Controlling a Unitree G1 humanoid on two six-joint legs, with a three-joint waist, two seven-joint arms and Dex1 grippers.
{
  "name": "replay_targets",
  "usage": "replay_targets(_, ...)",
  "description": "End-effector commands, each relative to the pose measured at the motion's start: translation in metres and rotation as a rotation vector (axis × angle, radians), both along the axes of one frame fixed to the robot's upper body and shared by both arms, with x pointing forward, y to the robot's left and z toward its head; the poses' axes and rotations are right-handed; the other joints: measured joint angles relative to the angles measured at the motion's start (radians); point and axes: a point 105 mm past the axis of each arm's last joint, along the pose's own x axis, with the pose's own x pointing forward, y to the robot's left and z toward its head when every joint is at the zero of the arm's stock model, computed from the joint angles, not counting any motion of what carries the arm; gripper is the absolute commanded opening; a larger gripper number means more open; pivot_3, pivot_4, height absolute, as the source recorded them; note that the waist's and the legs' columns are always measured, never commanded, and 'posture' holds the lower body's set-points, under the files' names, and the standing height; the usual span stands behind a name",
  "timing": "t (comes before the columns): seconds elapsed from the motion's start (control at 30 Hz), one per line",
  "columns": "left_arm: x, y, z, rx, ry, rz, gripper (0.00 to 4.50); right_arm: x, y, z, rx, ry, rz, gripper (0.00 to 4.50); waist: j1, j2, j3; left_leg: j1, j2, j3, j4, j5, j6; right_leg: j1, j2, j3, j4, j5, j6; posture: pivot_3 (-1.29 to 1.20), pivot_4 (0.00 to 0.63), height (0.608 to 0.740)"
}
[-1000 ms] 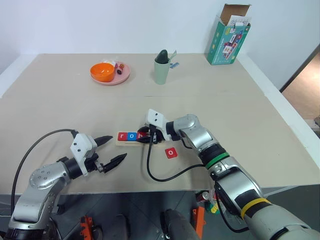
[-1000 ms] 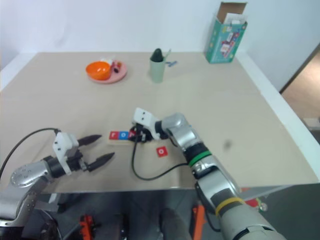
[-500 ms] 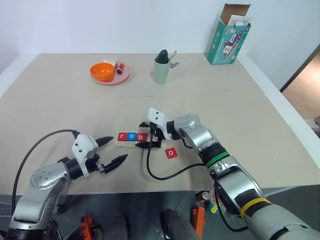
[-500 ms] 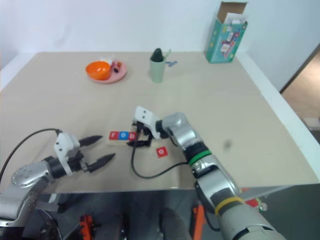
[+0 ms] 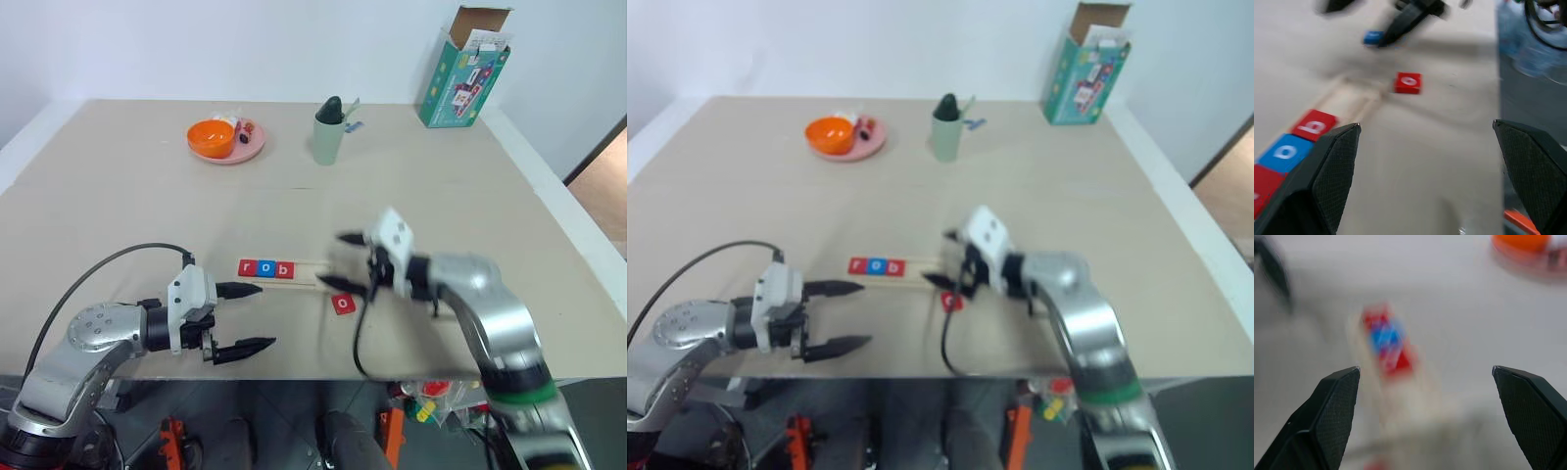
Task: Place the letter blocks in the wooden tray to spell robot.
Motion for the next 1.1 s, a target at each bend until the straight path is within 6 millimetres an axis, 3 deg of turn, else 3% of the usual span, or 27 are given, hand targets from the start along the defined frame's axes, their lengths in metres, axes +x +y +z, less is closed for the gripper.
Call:
replay_targets(0.03, -0.001, -0.004, 0.007, 0.003, -0.027, -0.044, 4.50, -0.022, 0.006, 0.012, 0.029, -0.071, 0.000, 4.47, -0.008, 0.000, 0.000, 0.001, 0.000, 0.000, 0.000, 0.000, 0.000, 0.000, 0.000, 0.000, 0.000, 0.001, 0.000, 0.00, 0.150, 0.740)
replay_targets(0.17, 0.003, -0.007, 0.006, 0.007, -0.035, -0.063, 4.50, -0.018, -0.003, -0.003, 0.038, -0.083, -0.096, 4.47, -0.007, -0.001, -0.001, 0.005, 0.001, -0.002, 0.001, 0.000, 0.000, 0.004, 0.002, -0.001, 0.000, -0.002, -0.007, 0.00, 0.150, 0.740)
replay_targets(0.3, 0.006, -0.009, 0.006, 0.008, -0.037, -0.074, 4.50, -0.011, -0.008, -0.005, 0.033, -0.105, -0.034, 4.47, -0.008, -0.002, -0.001, 0.005, -0.001, 0.000, 0.004, 0.001, 0.001, 0.005, 0.000, 0.003, 0.000, -0.001, -0.006, 0.00, 0.150, 0.740)
replay_targets(0.7, 0.008, -0.011, 0.006, 0.006, -0.031, -0.085, 4.50, 0.006, -0.018, -0.010, -0.138, -0.062, 0.466, 4.47, -0.006, -0.002, 0.000, 0.004, -0.002, -0.001, 0.002, 0.001, 0.003, 0.005, 0.001, 0.003, 0.000, 0.002, 0.001, 0.00, 0.150, 0.740)
replay_targets(1.1, 0.005, -0.005, 0.007, -0.007, -0.035, -0.002, 4.50, 0.024, -0.015, -0.028, -0.210, -0.046, 0.621, 4.47, -0.005, -0.002, 0.000, 0.004, -0.002, -0.001, 0.003, 0.000, 0.003, 0.005, 0.001, 0.003, 0.000, 0.002, 0.001, 0.00, 0.150, 0.740)
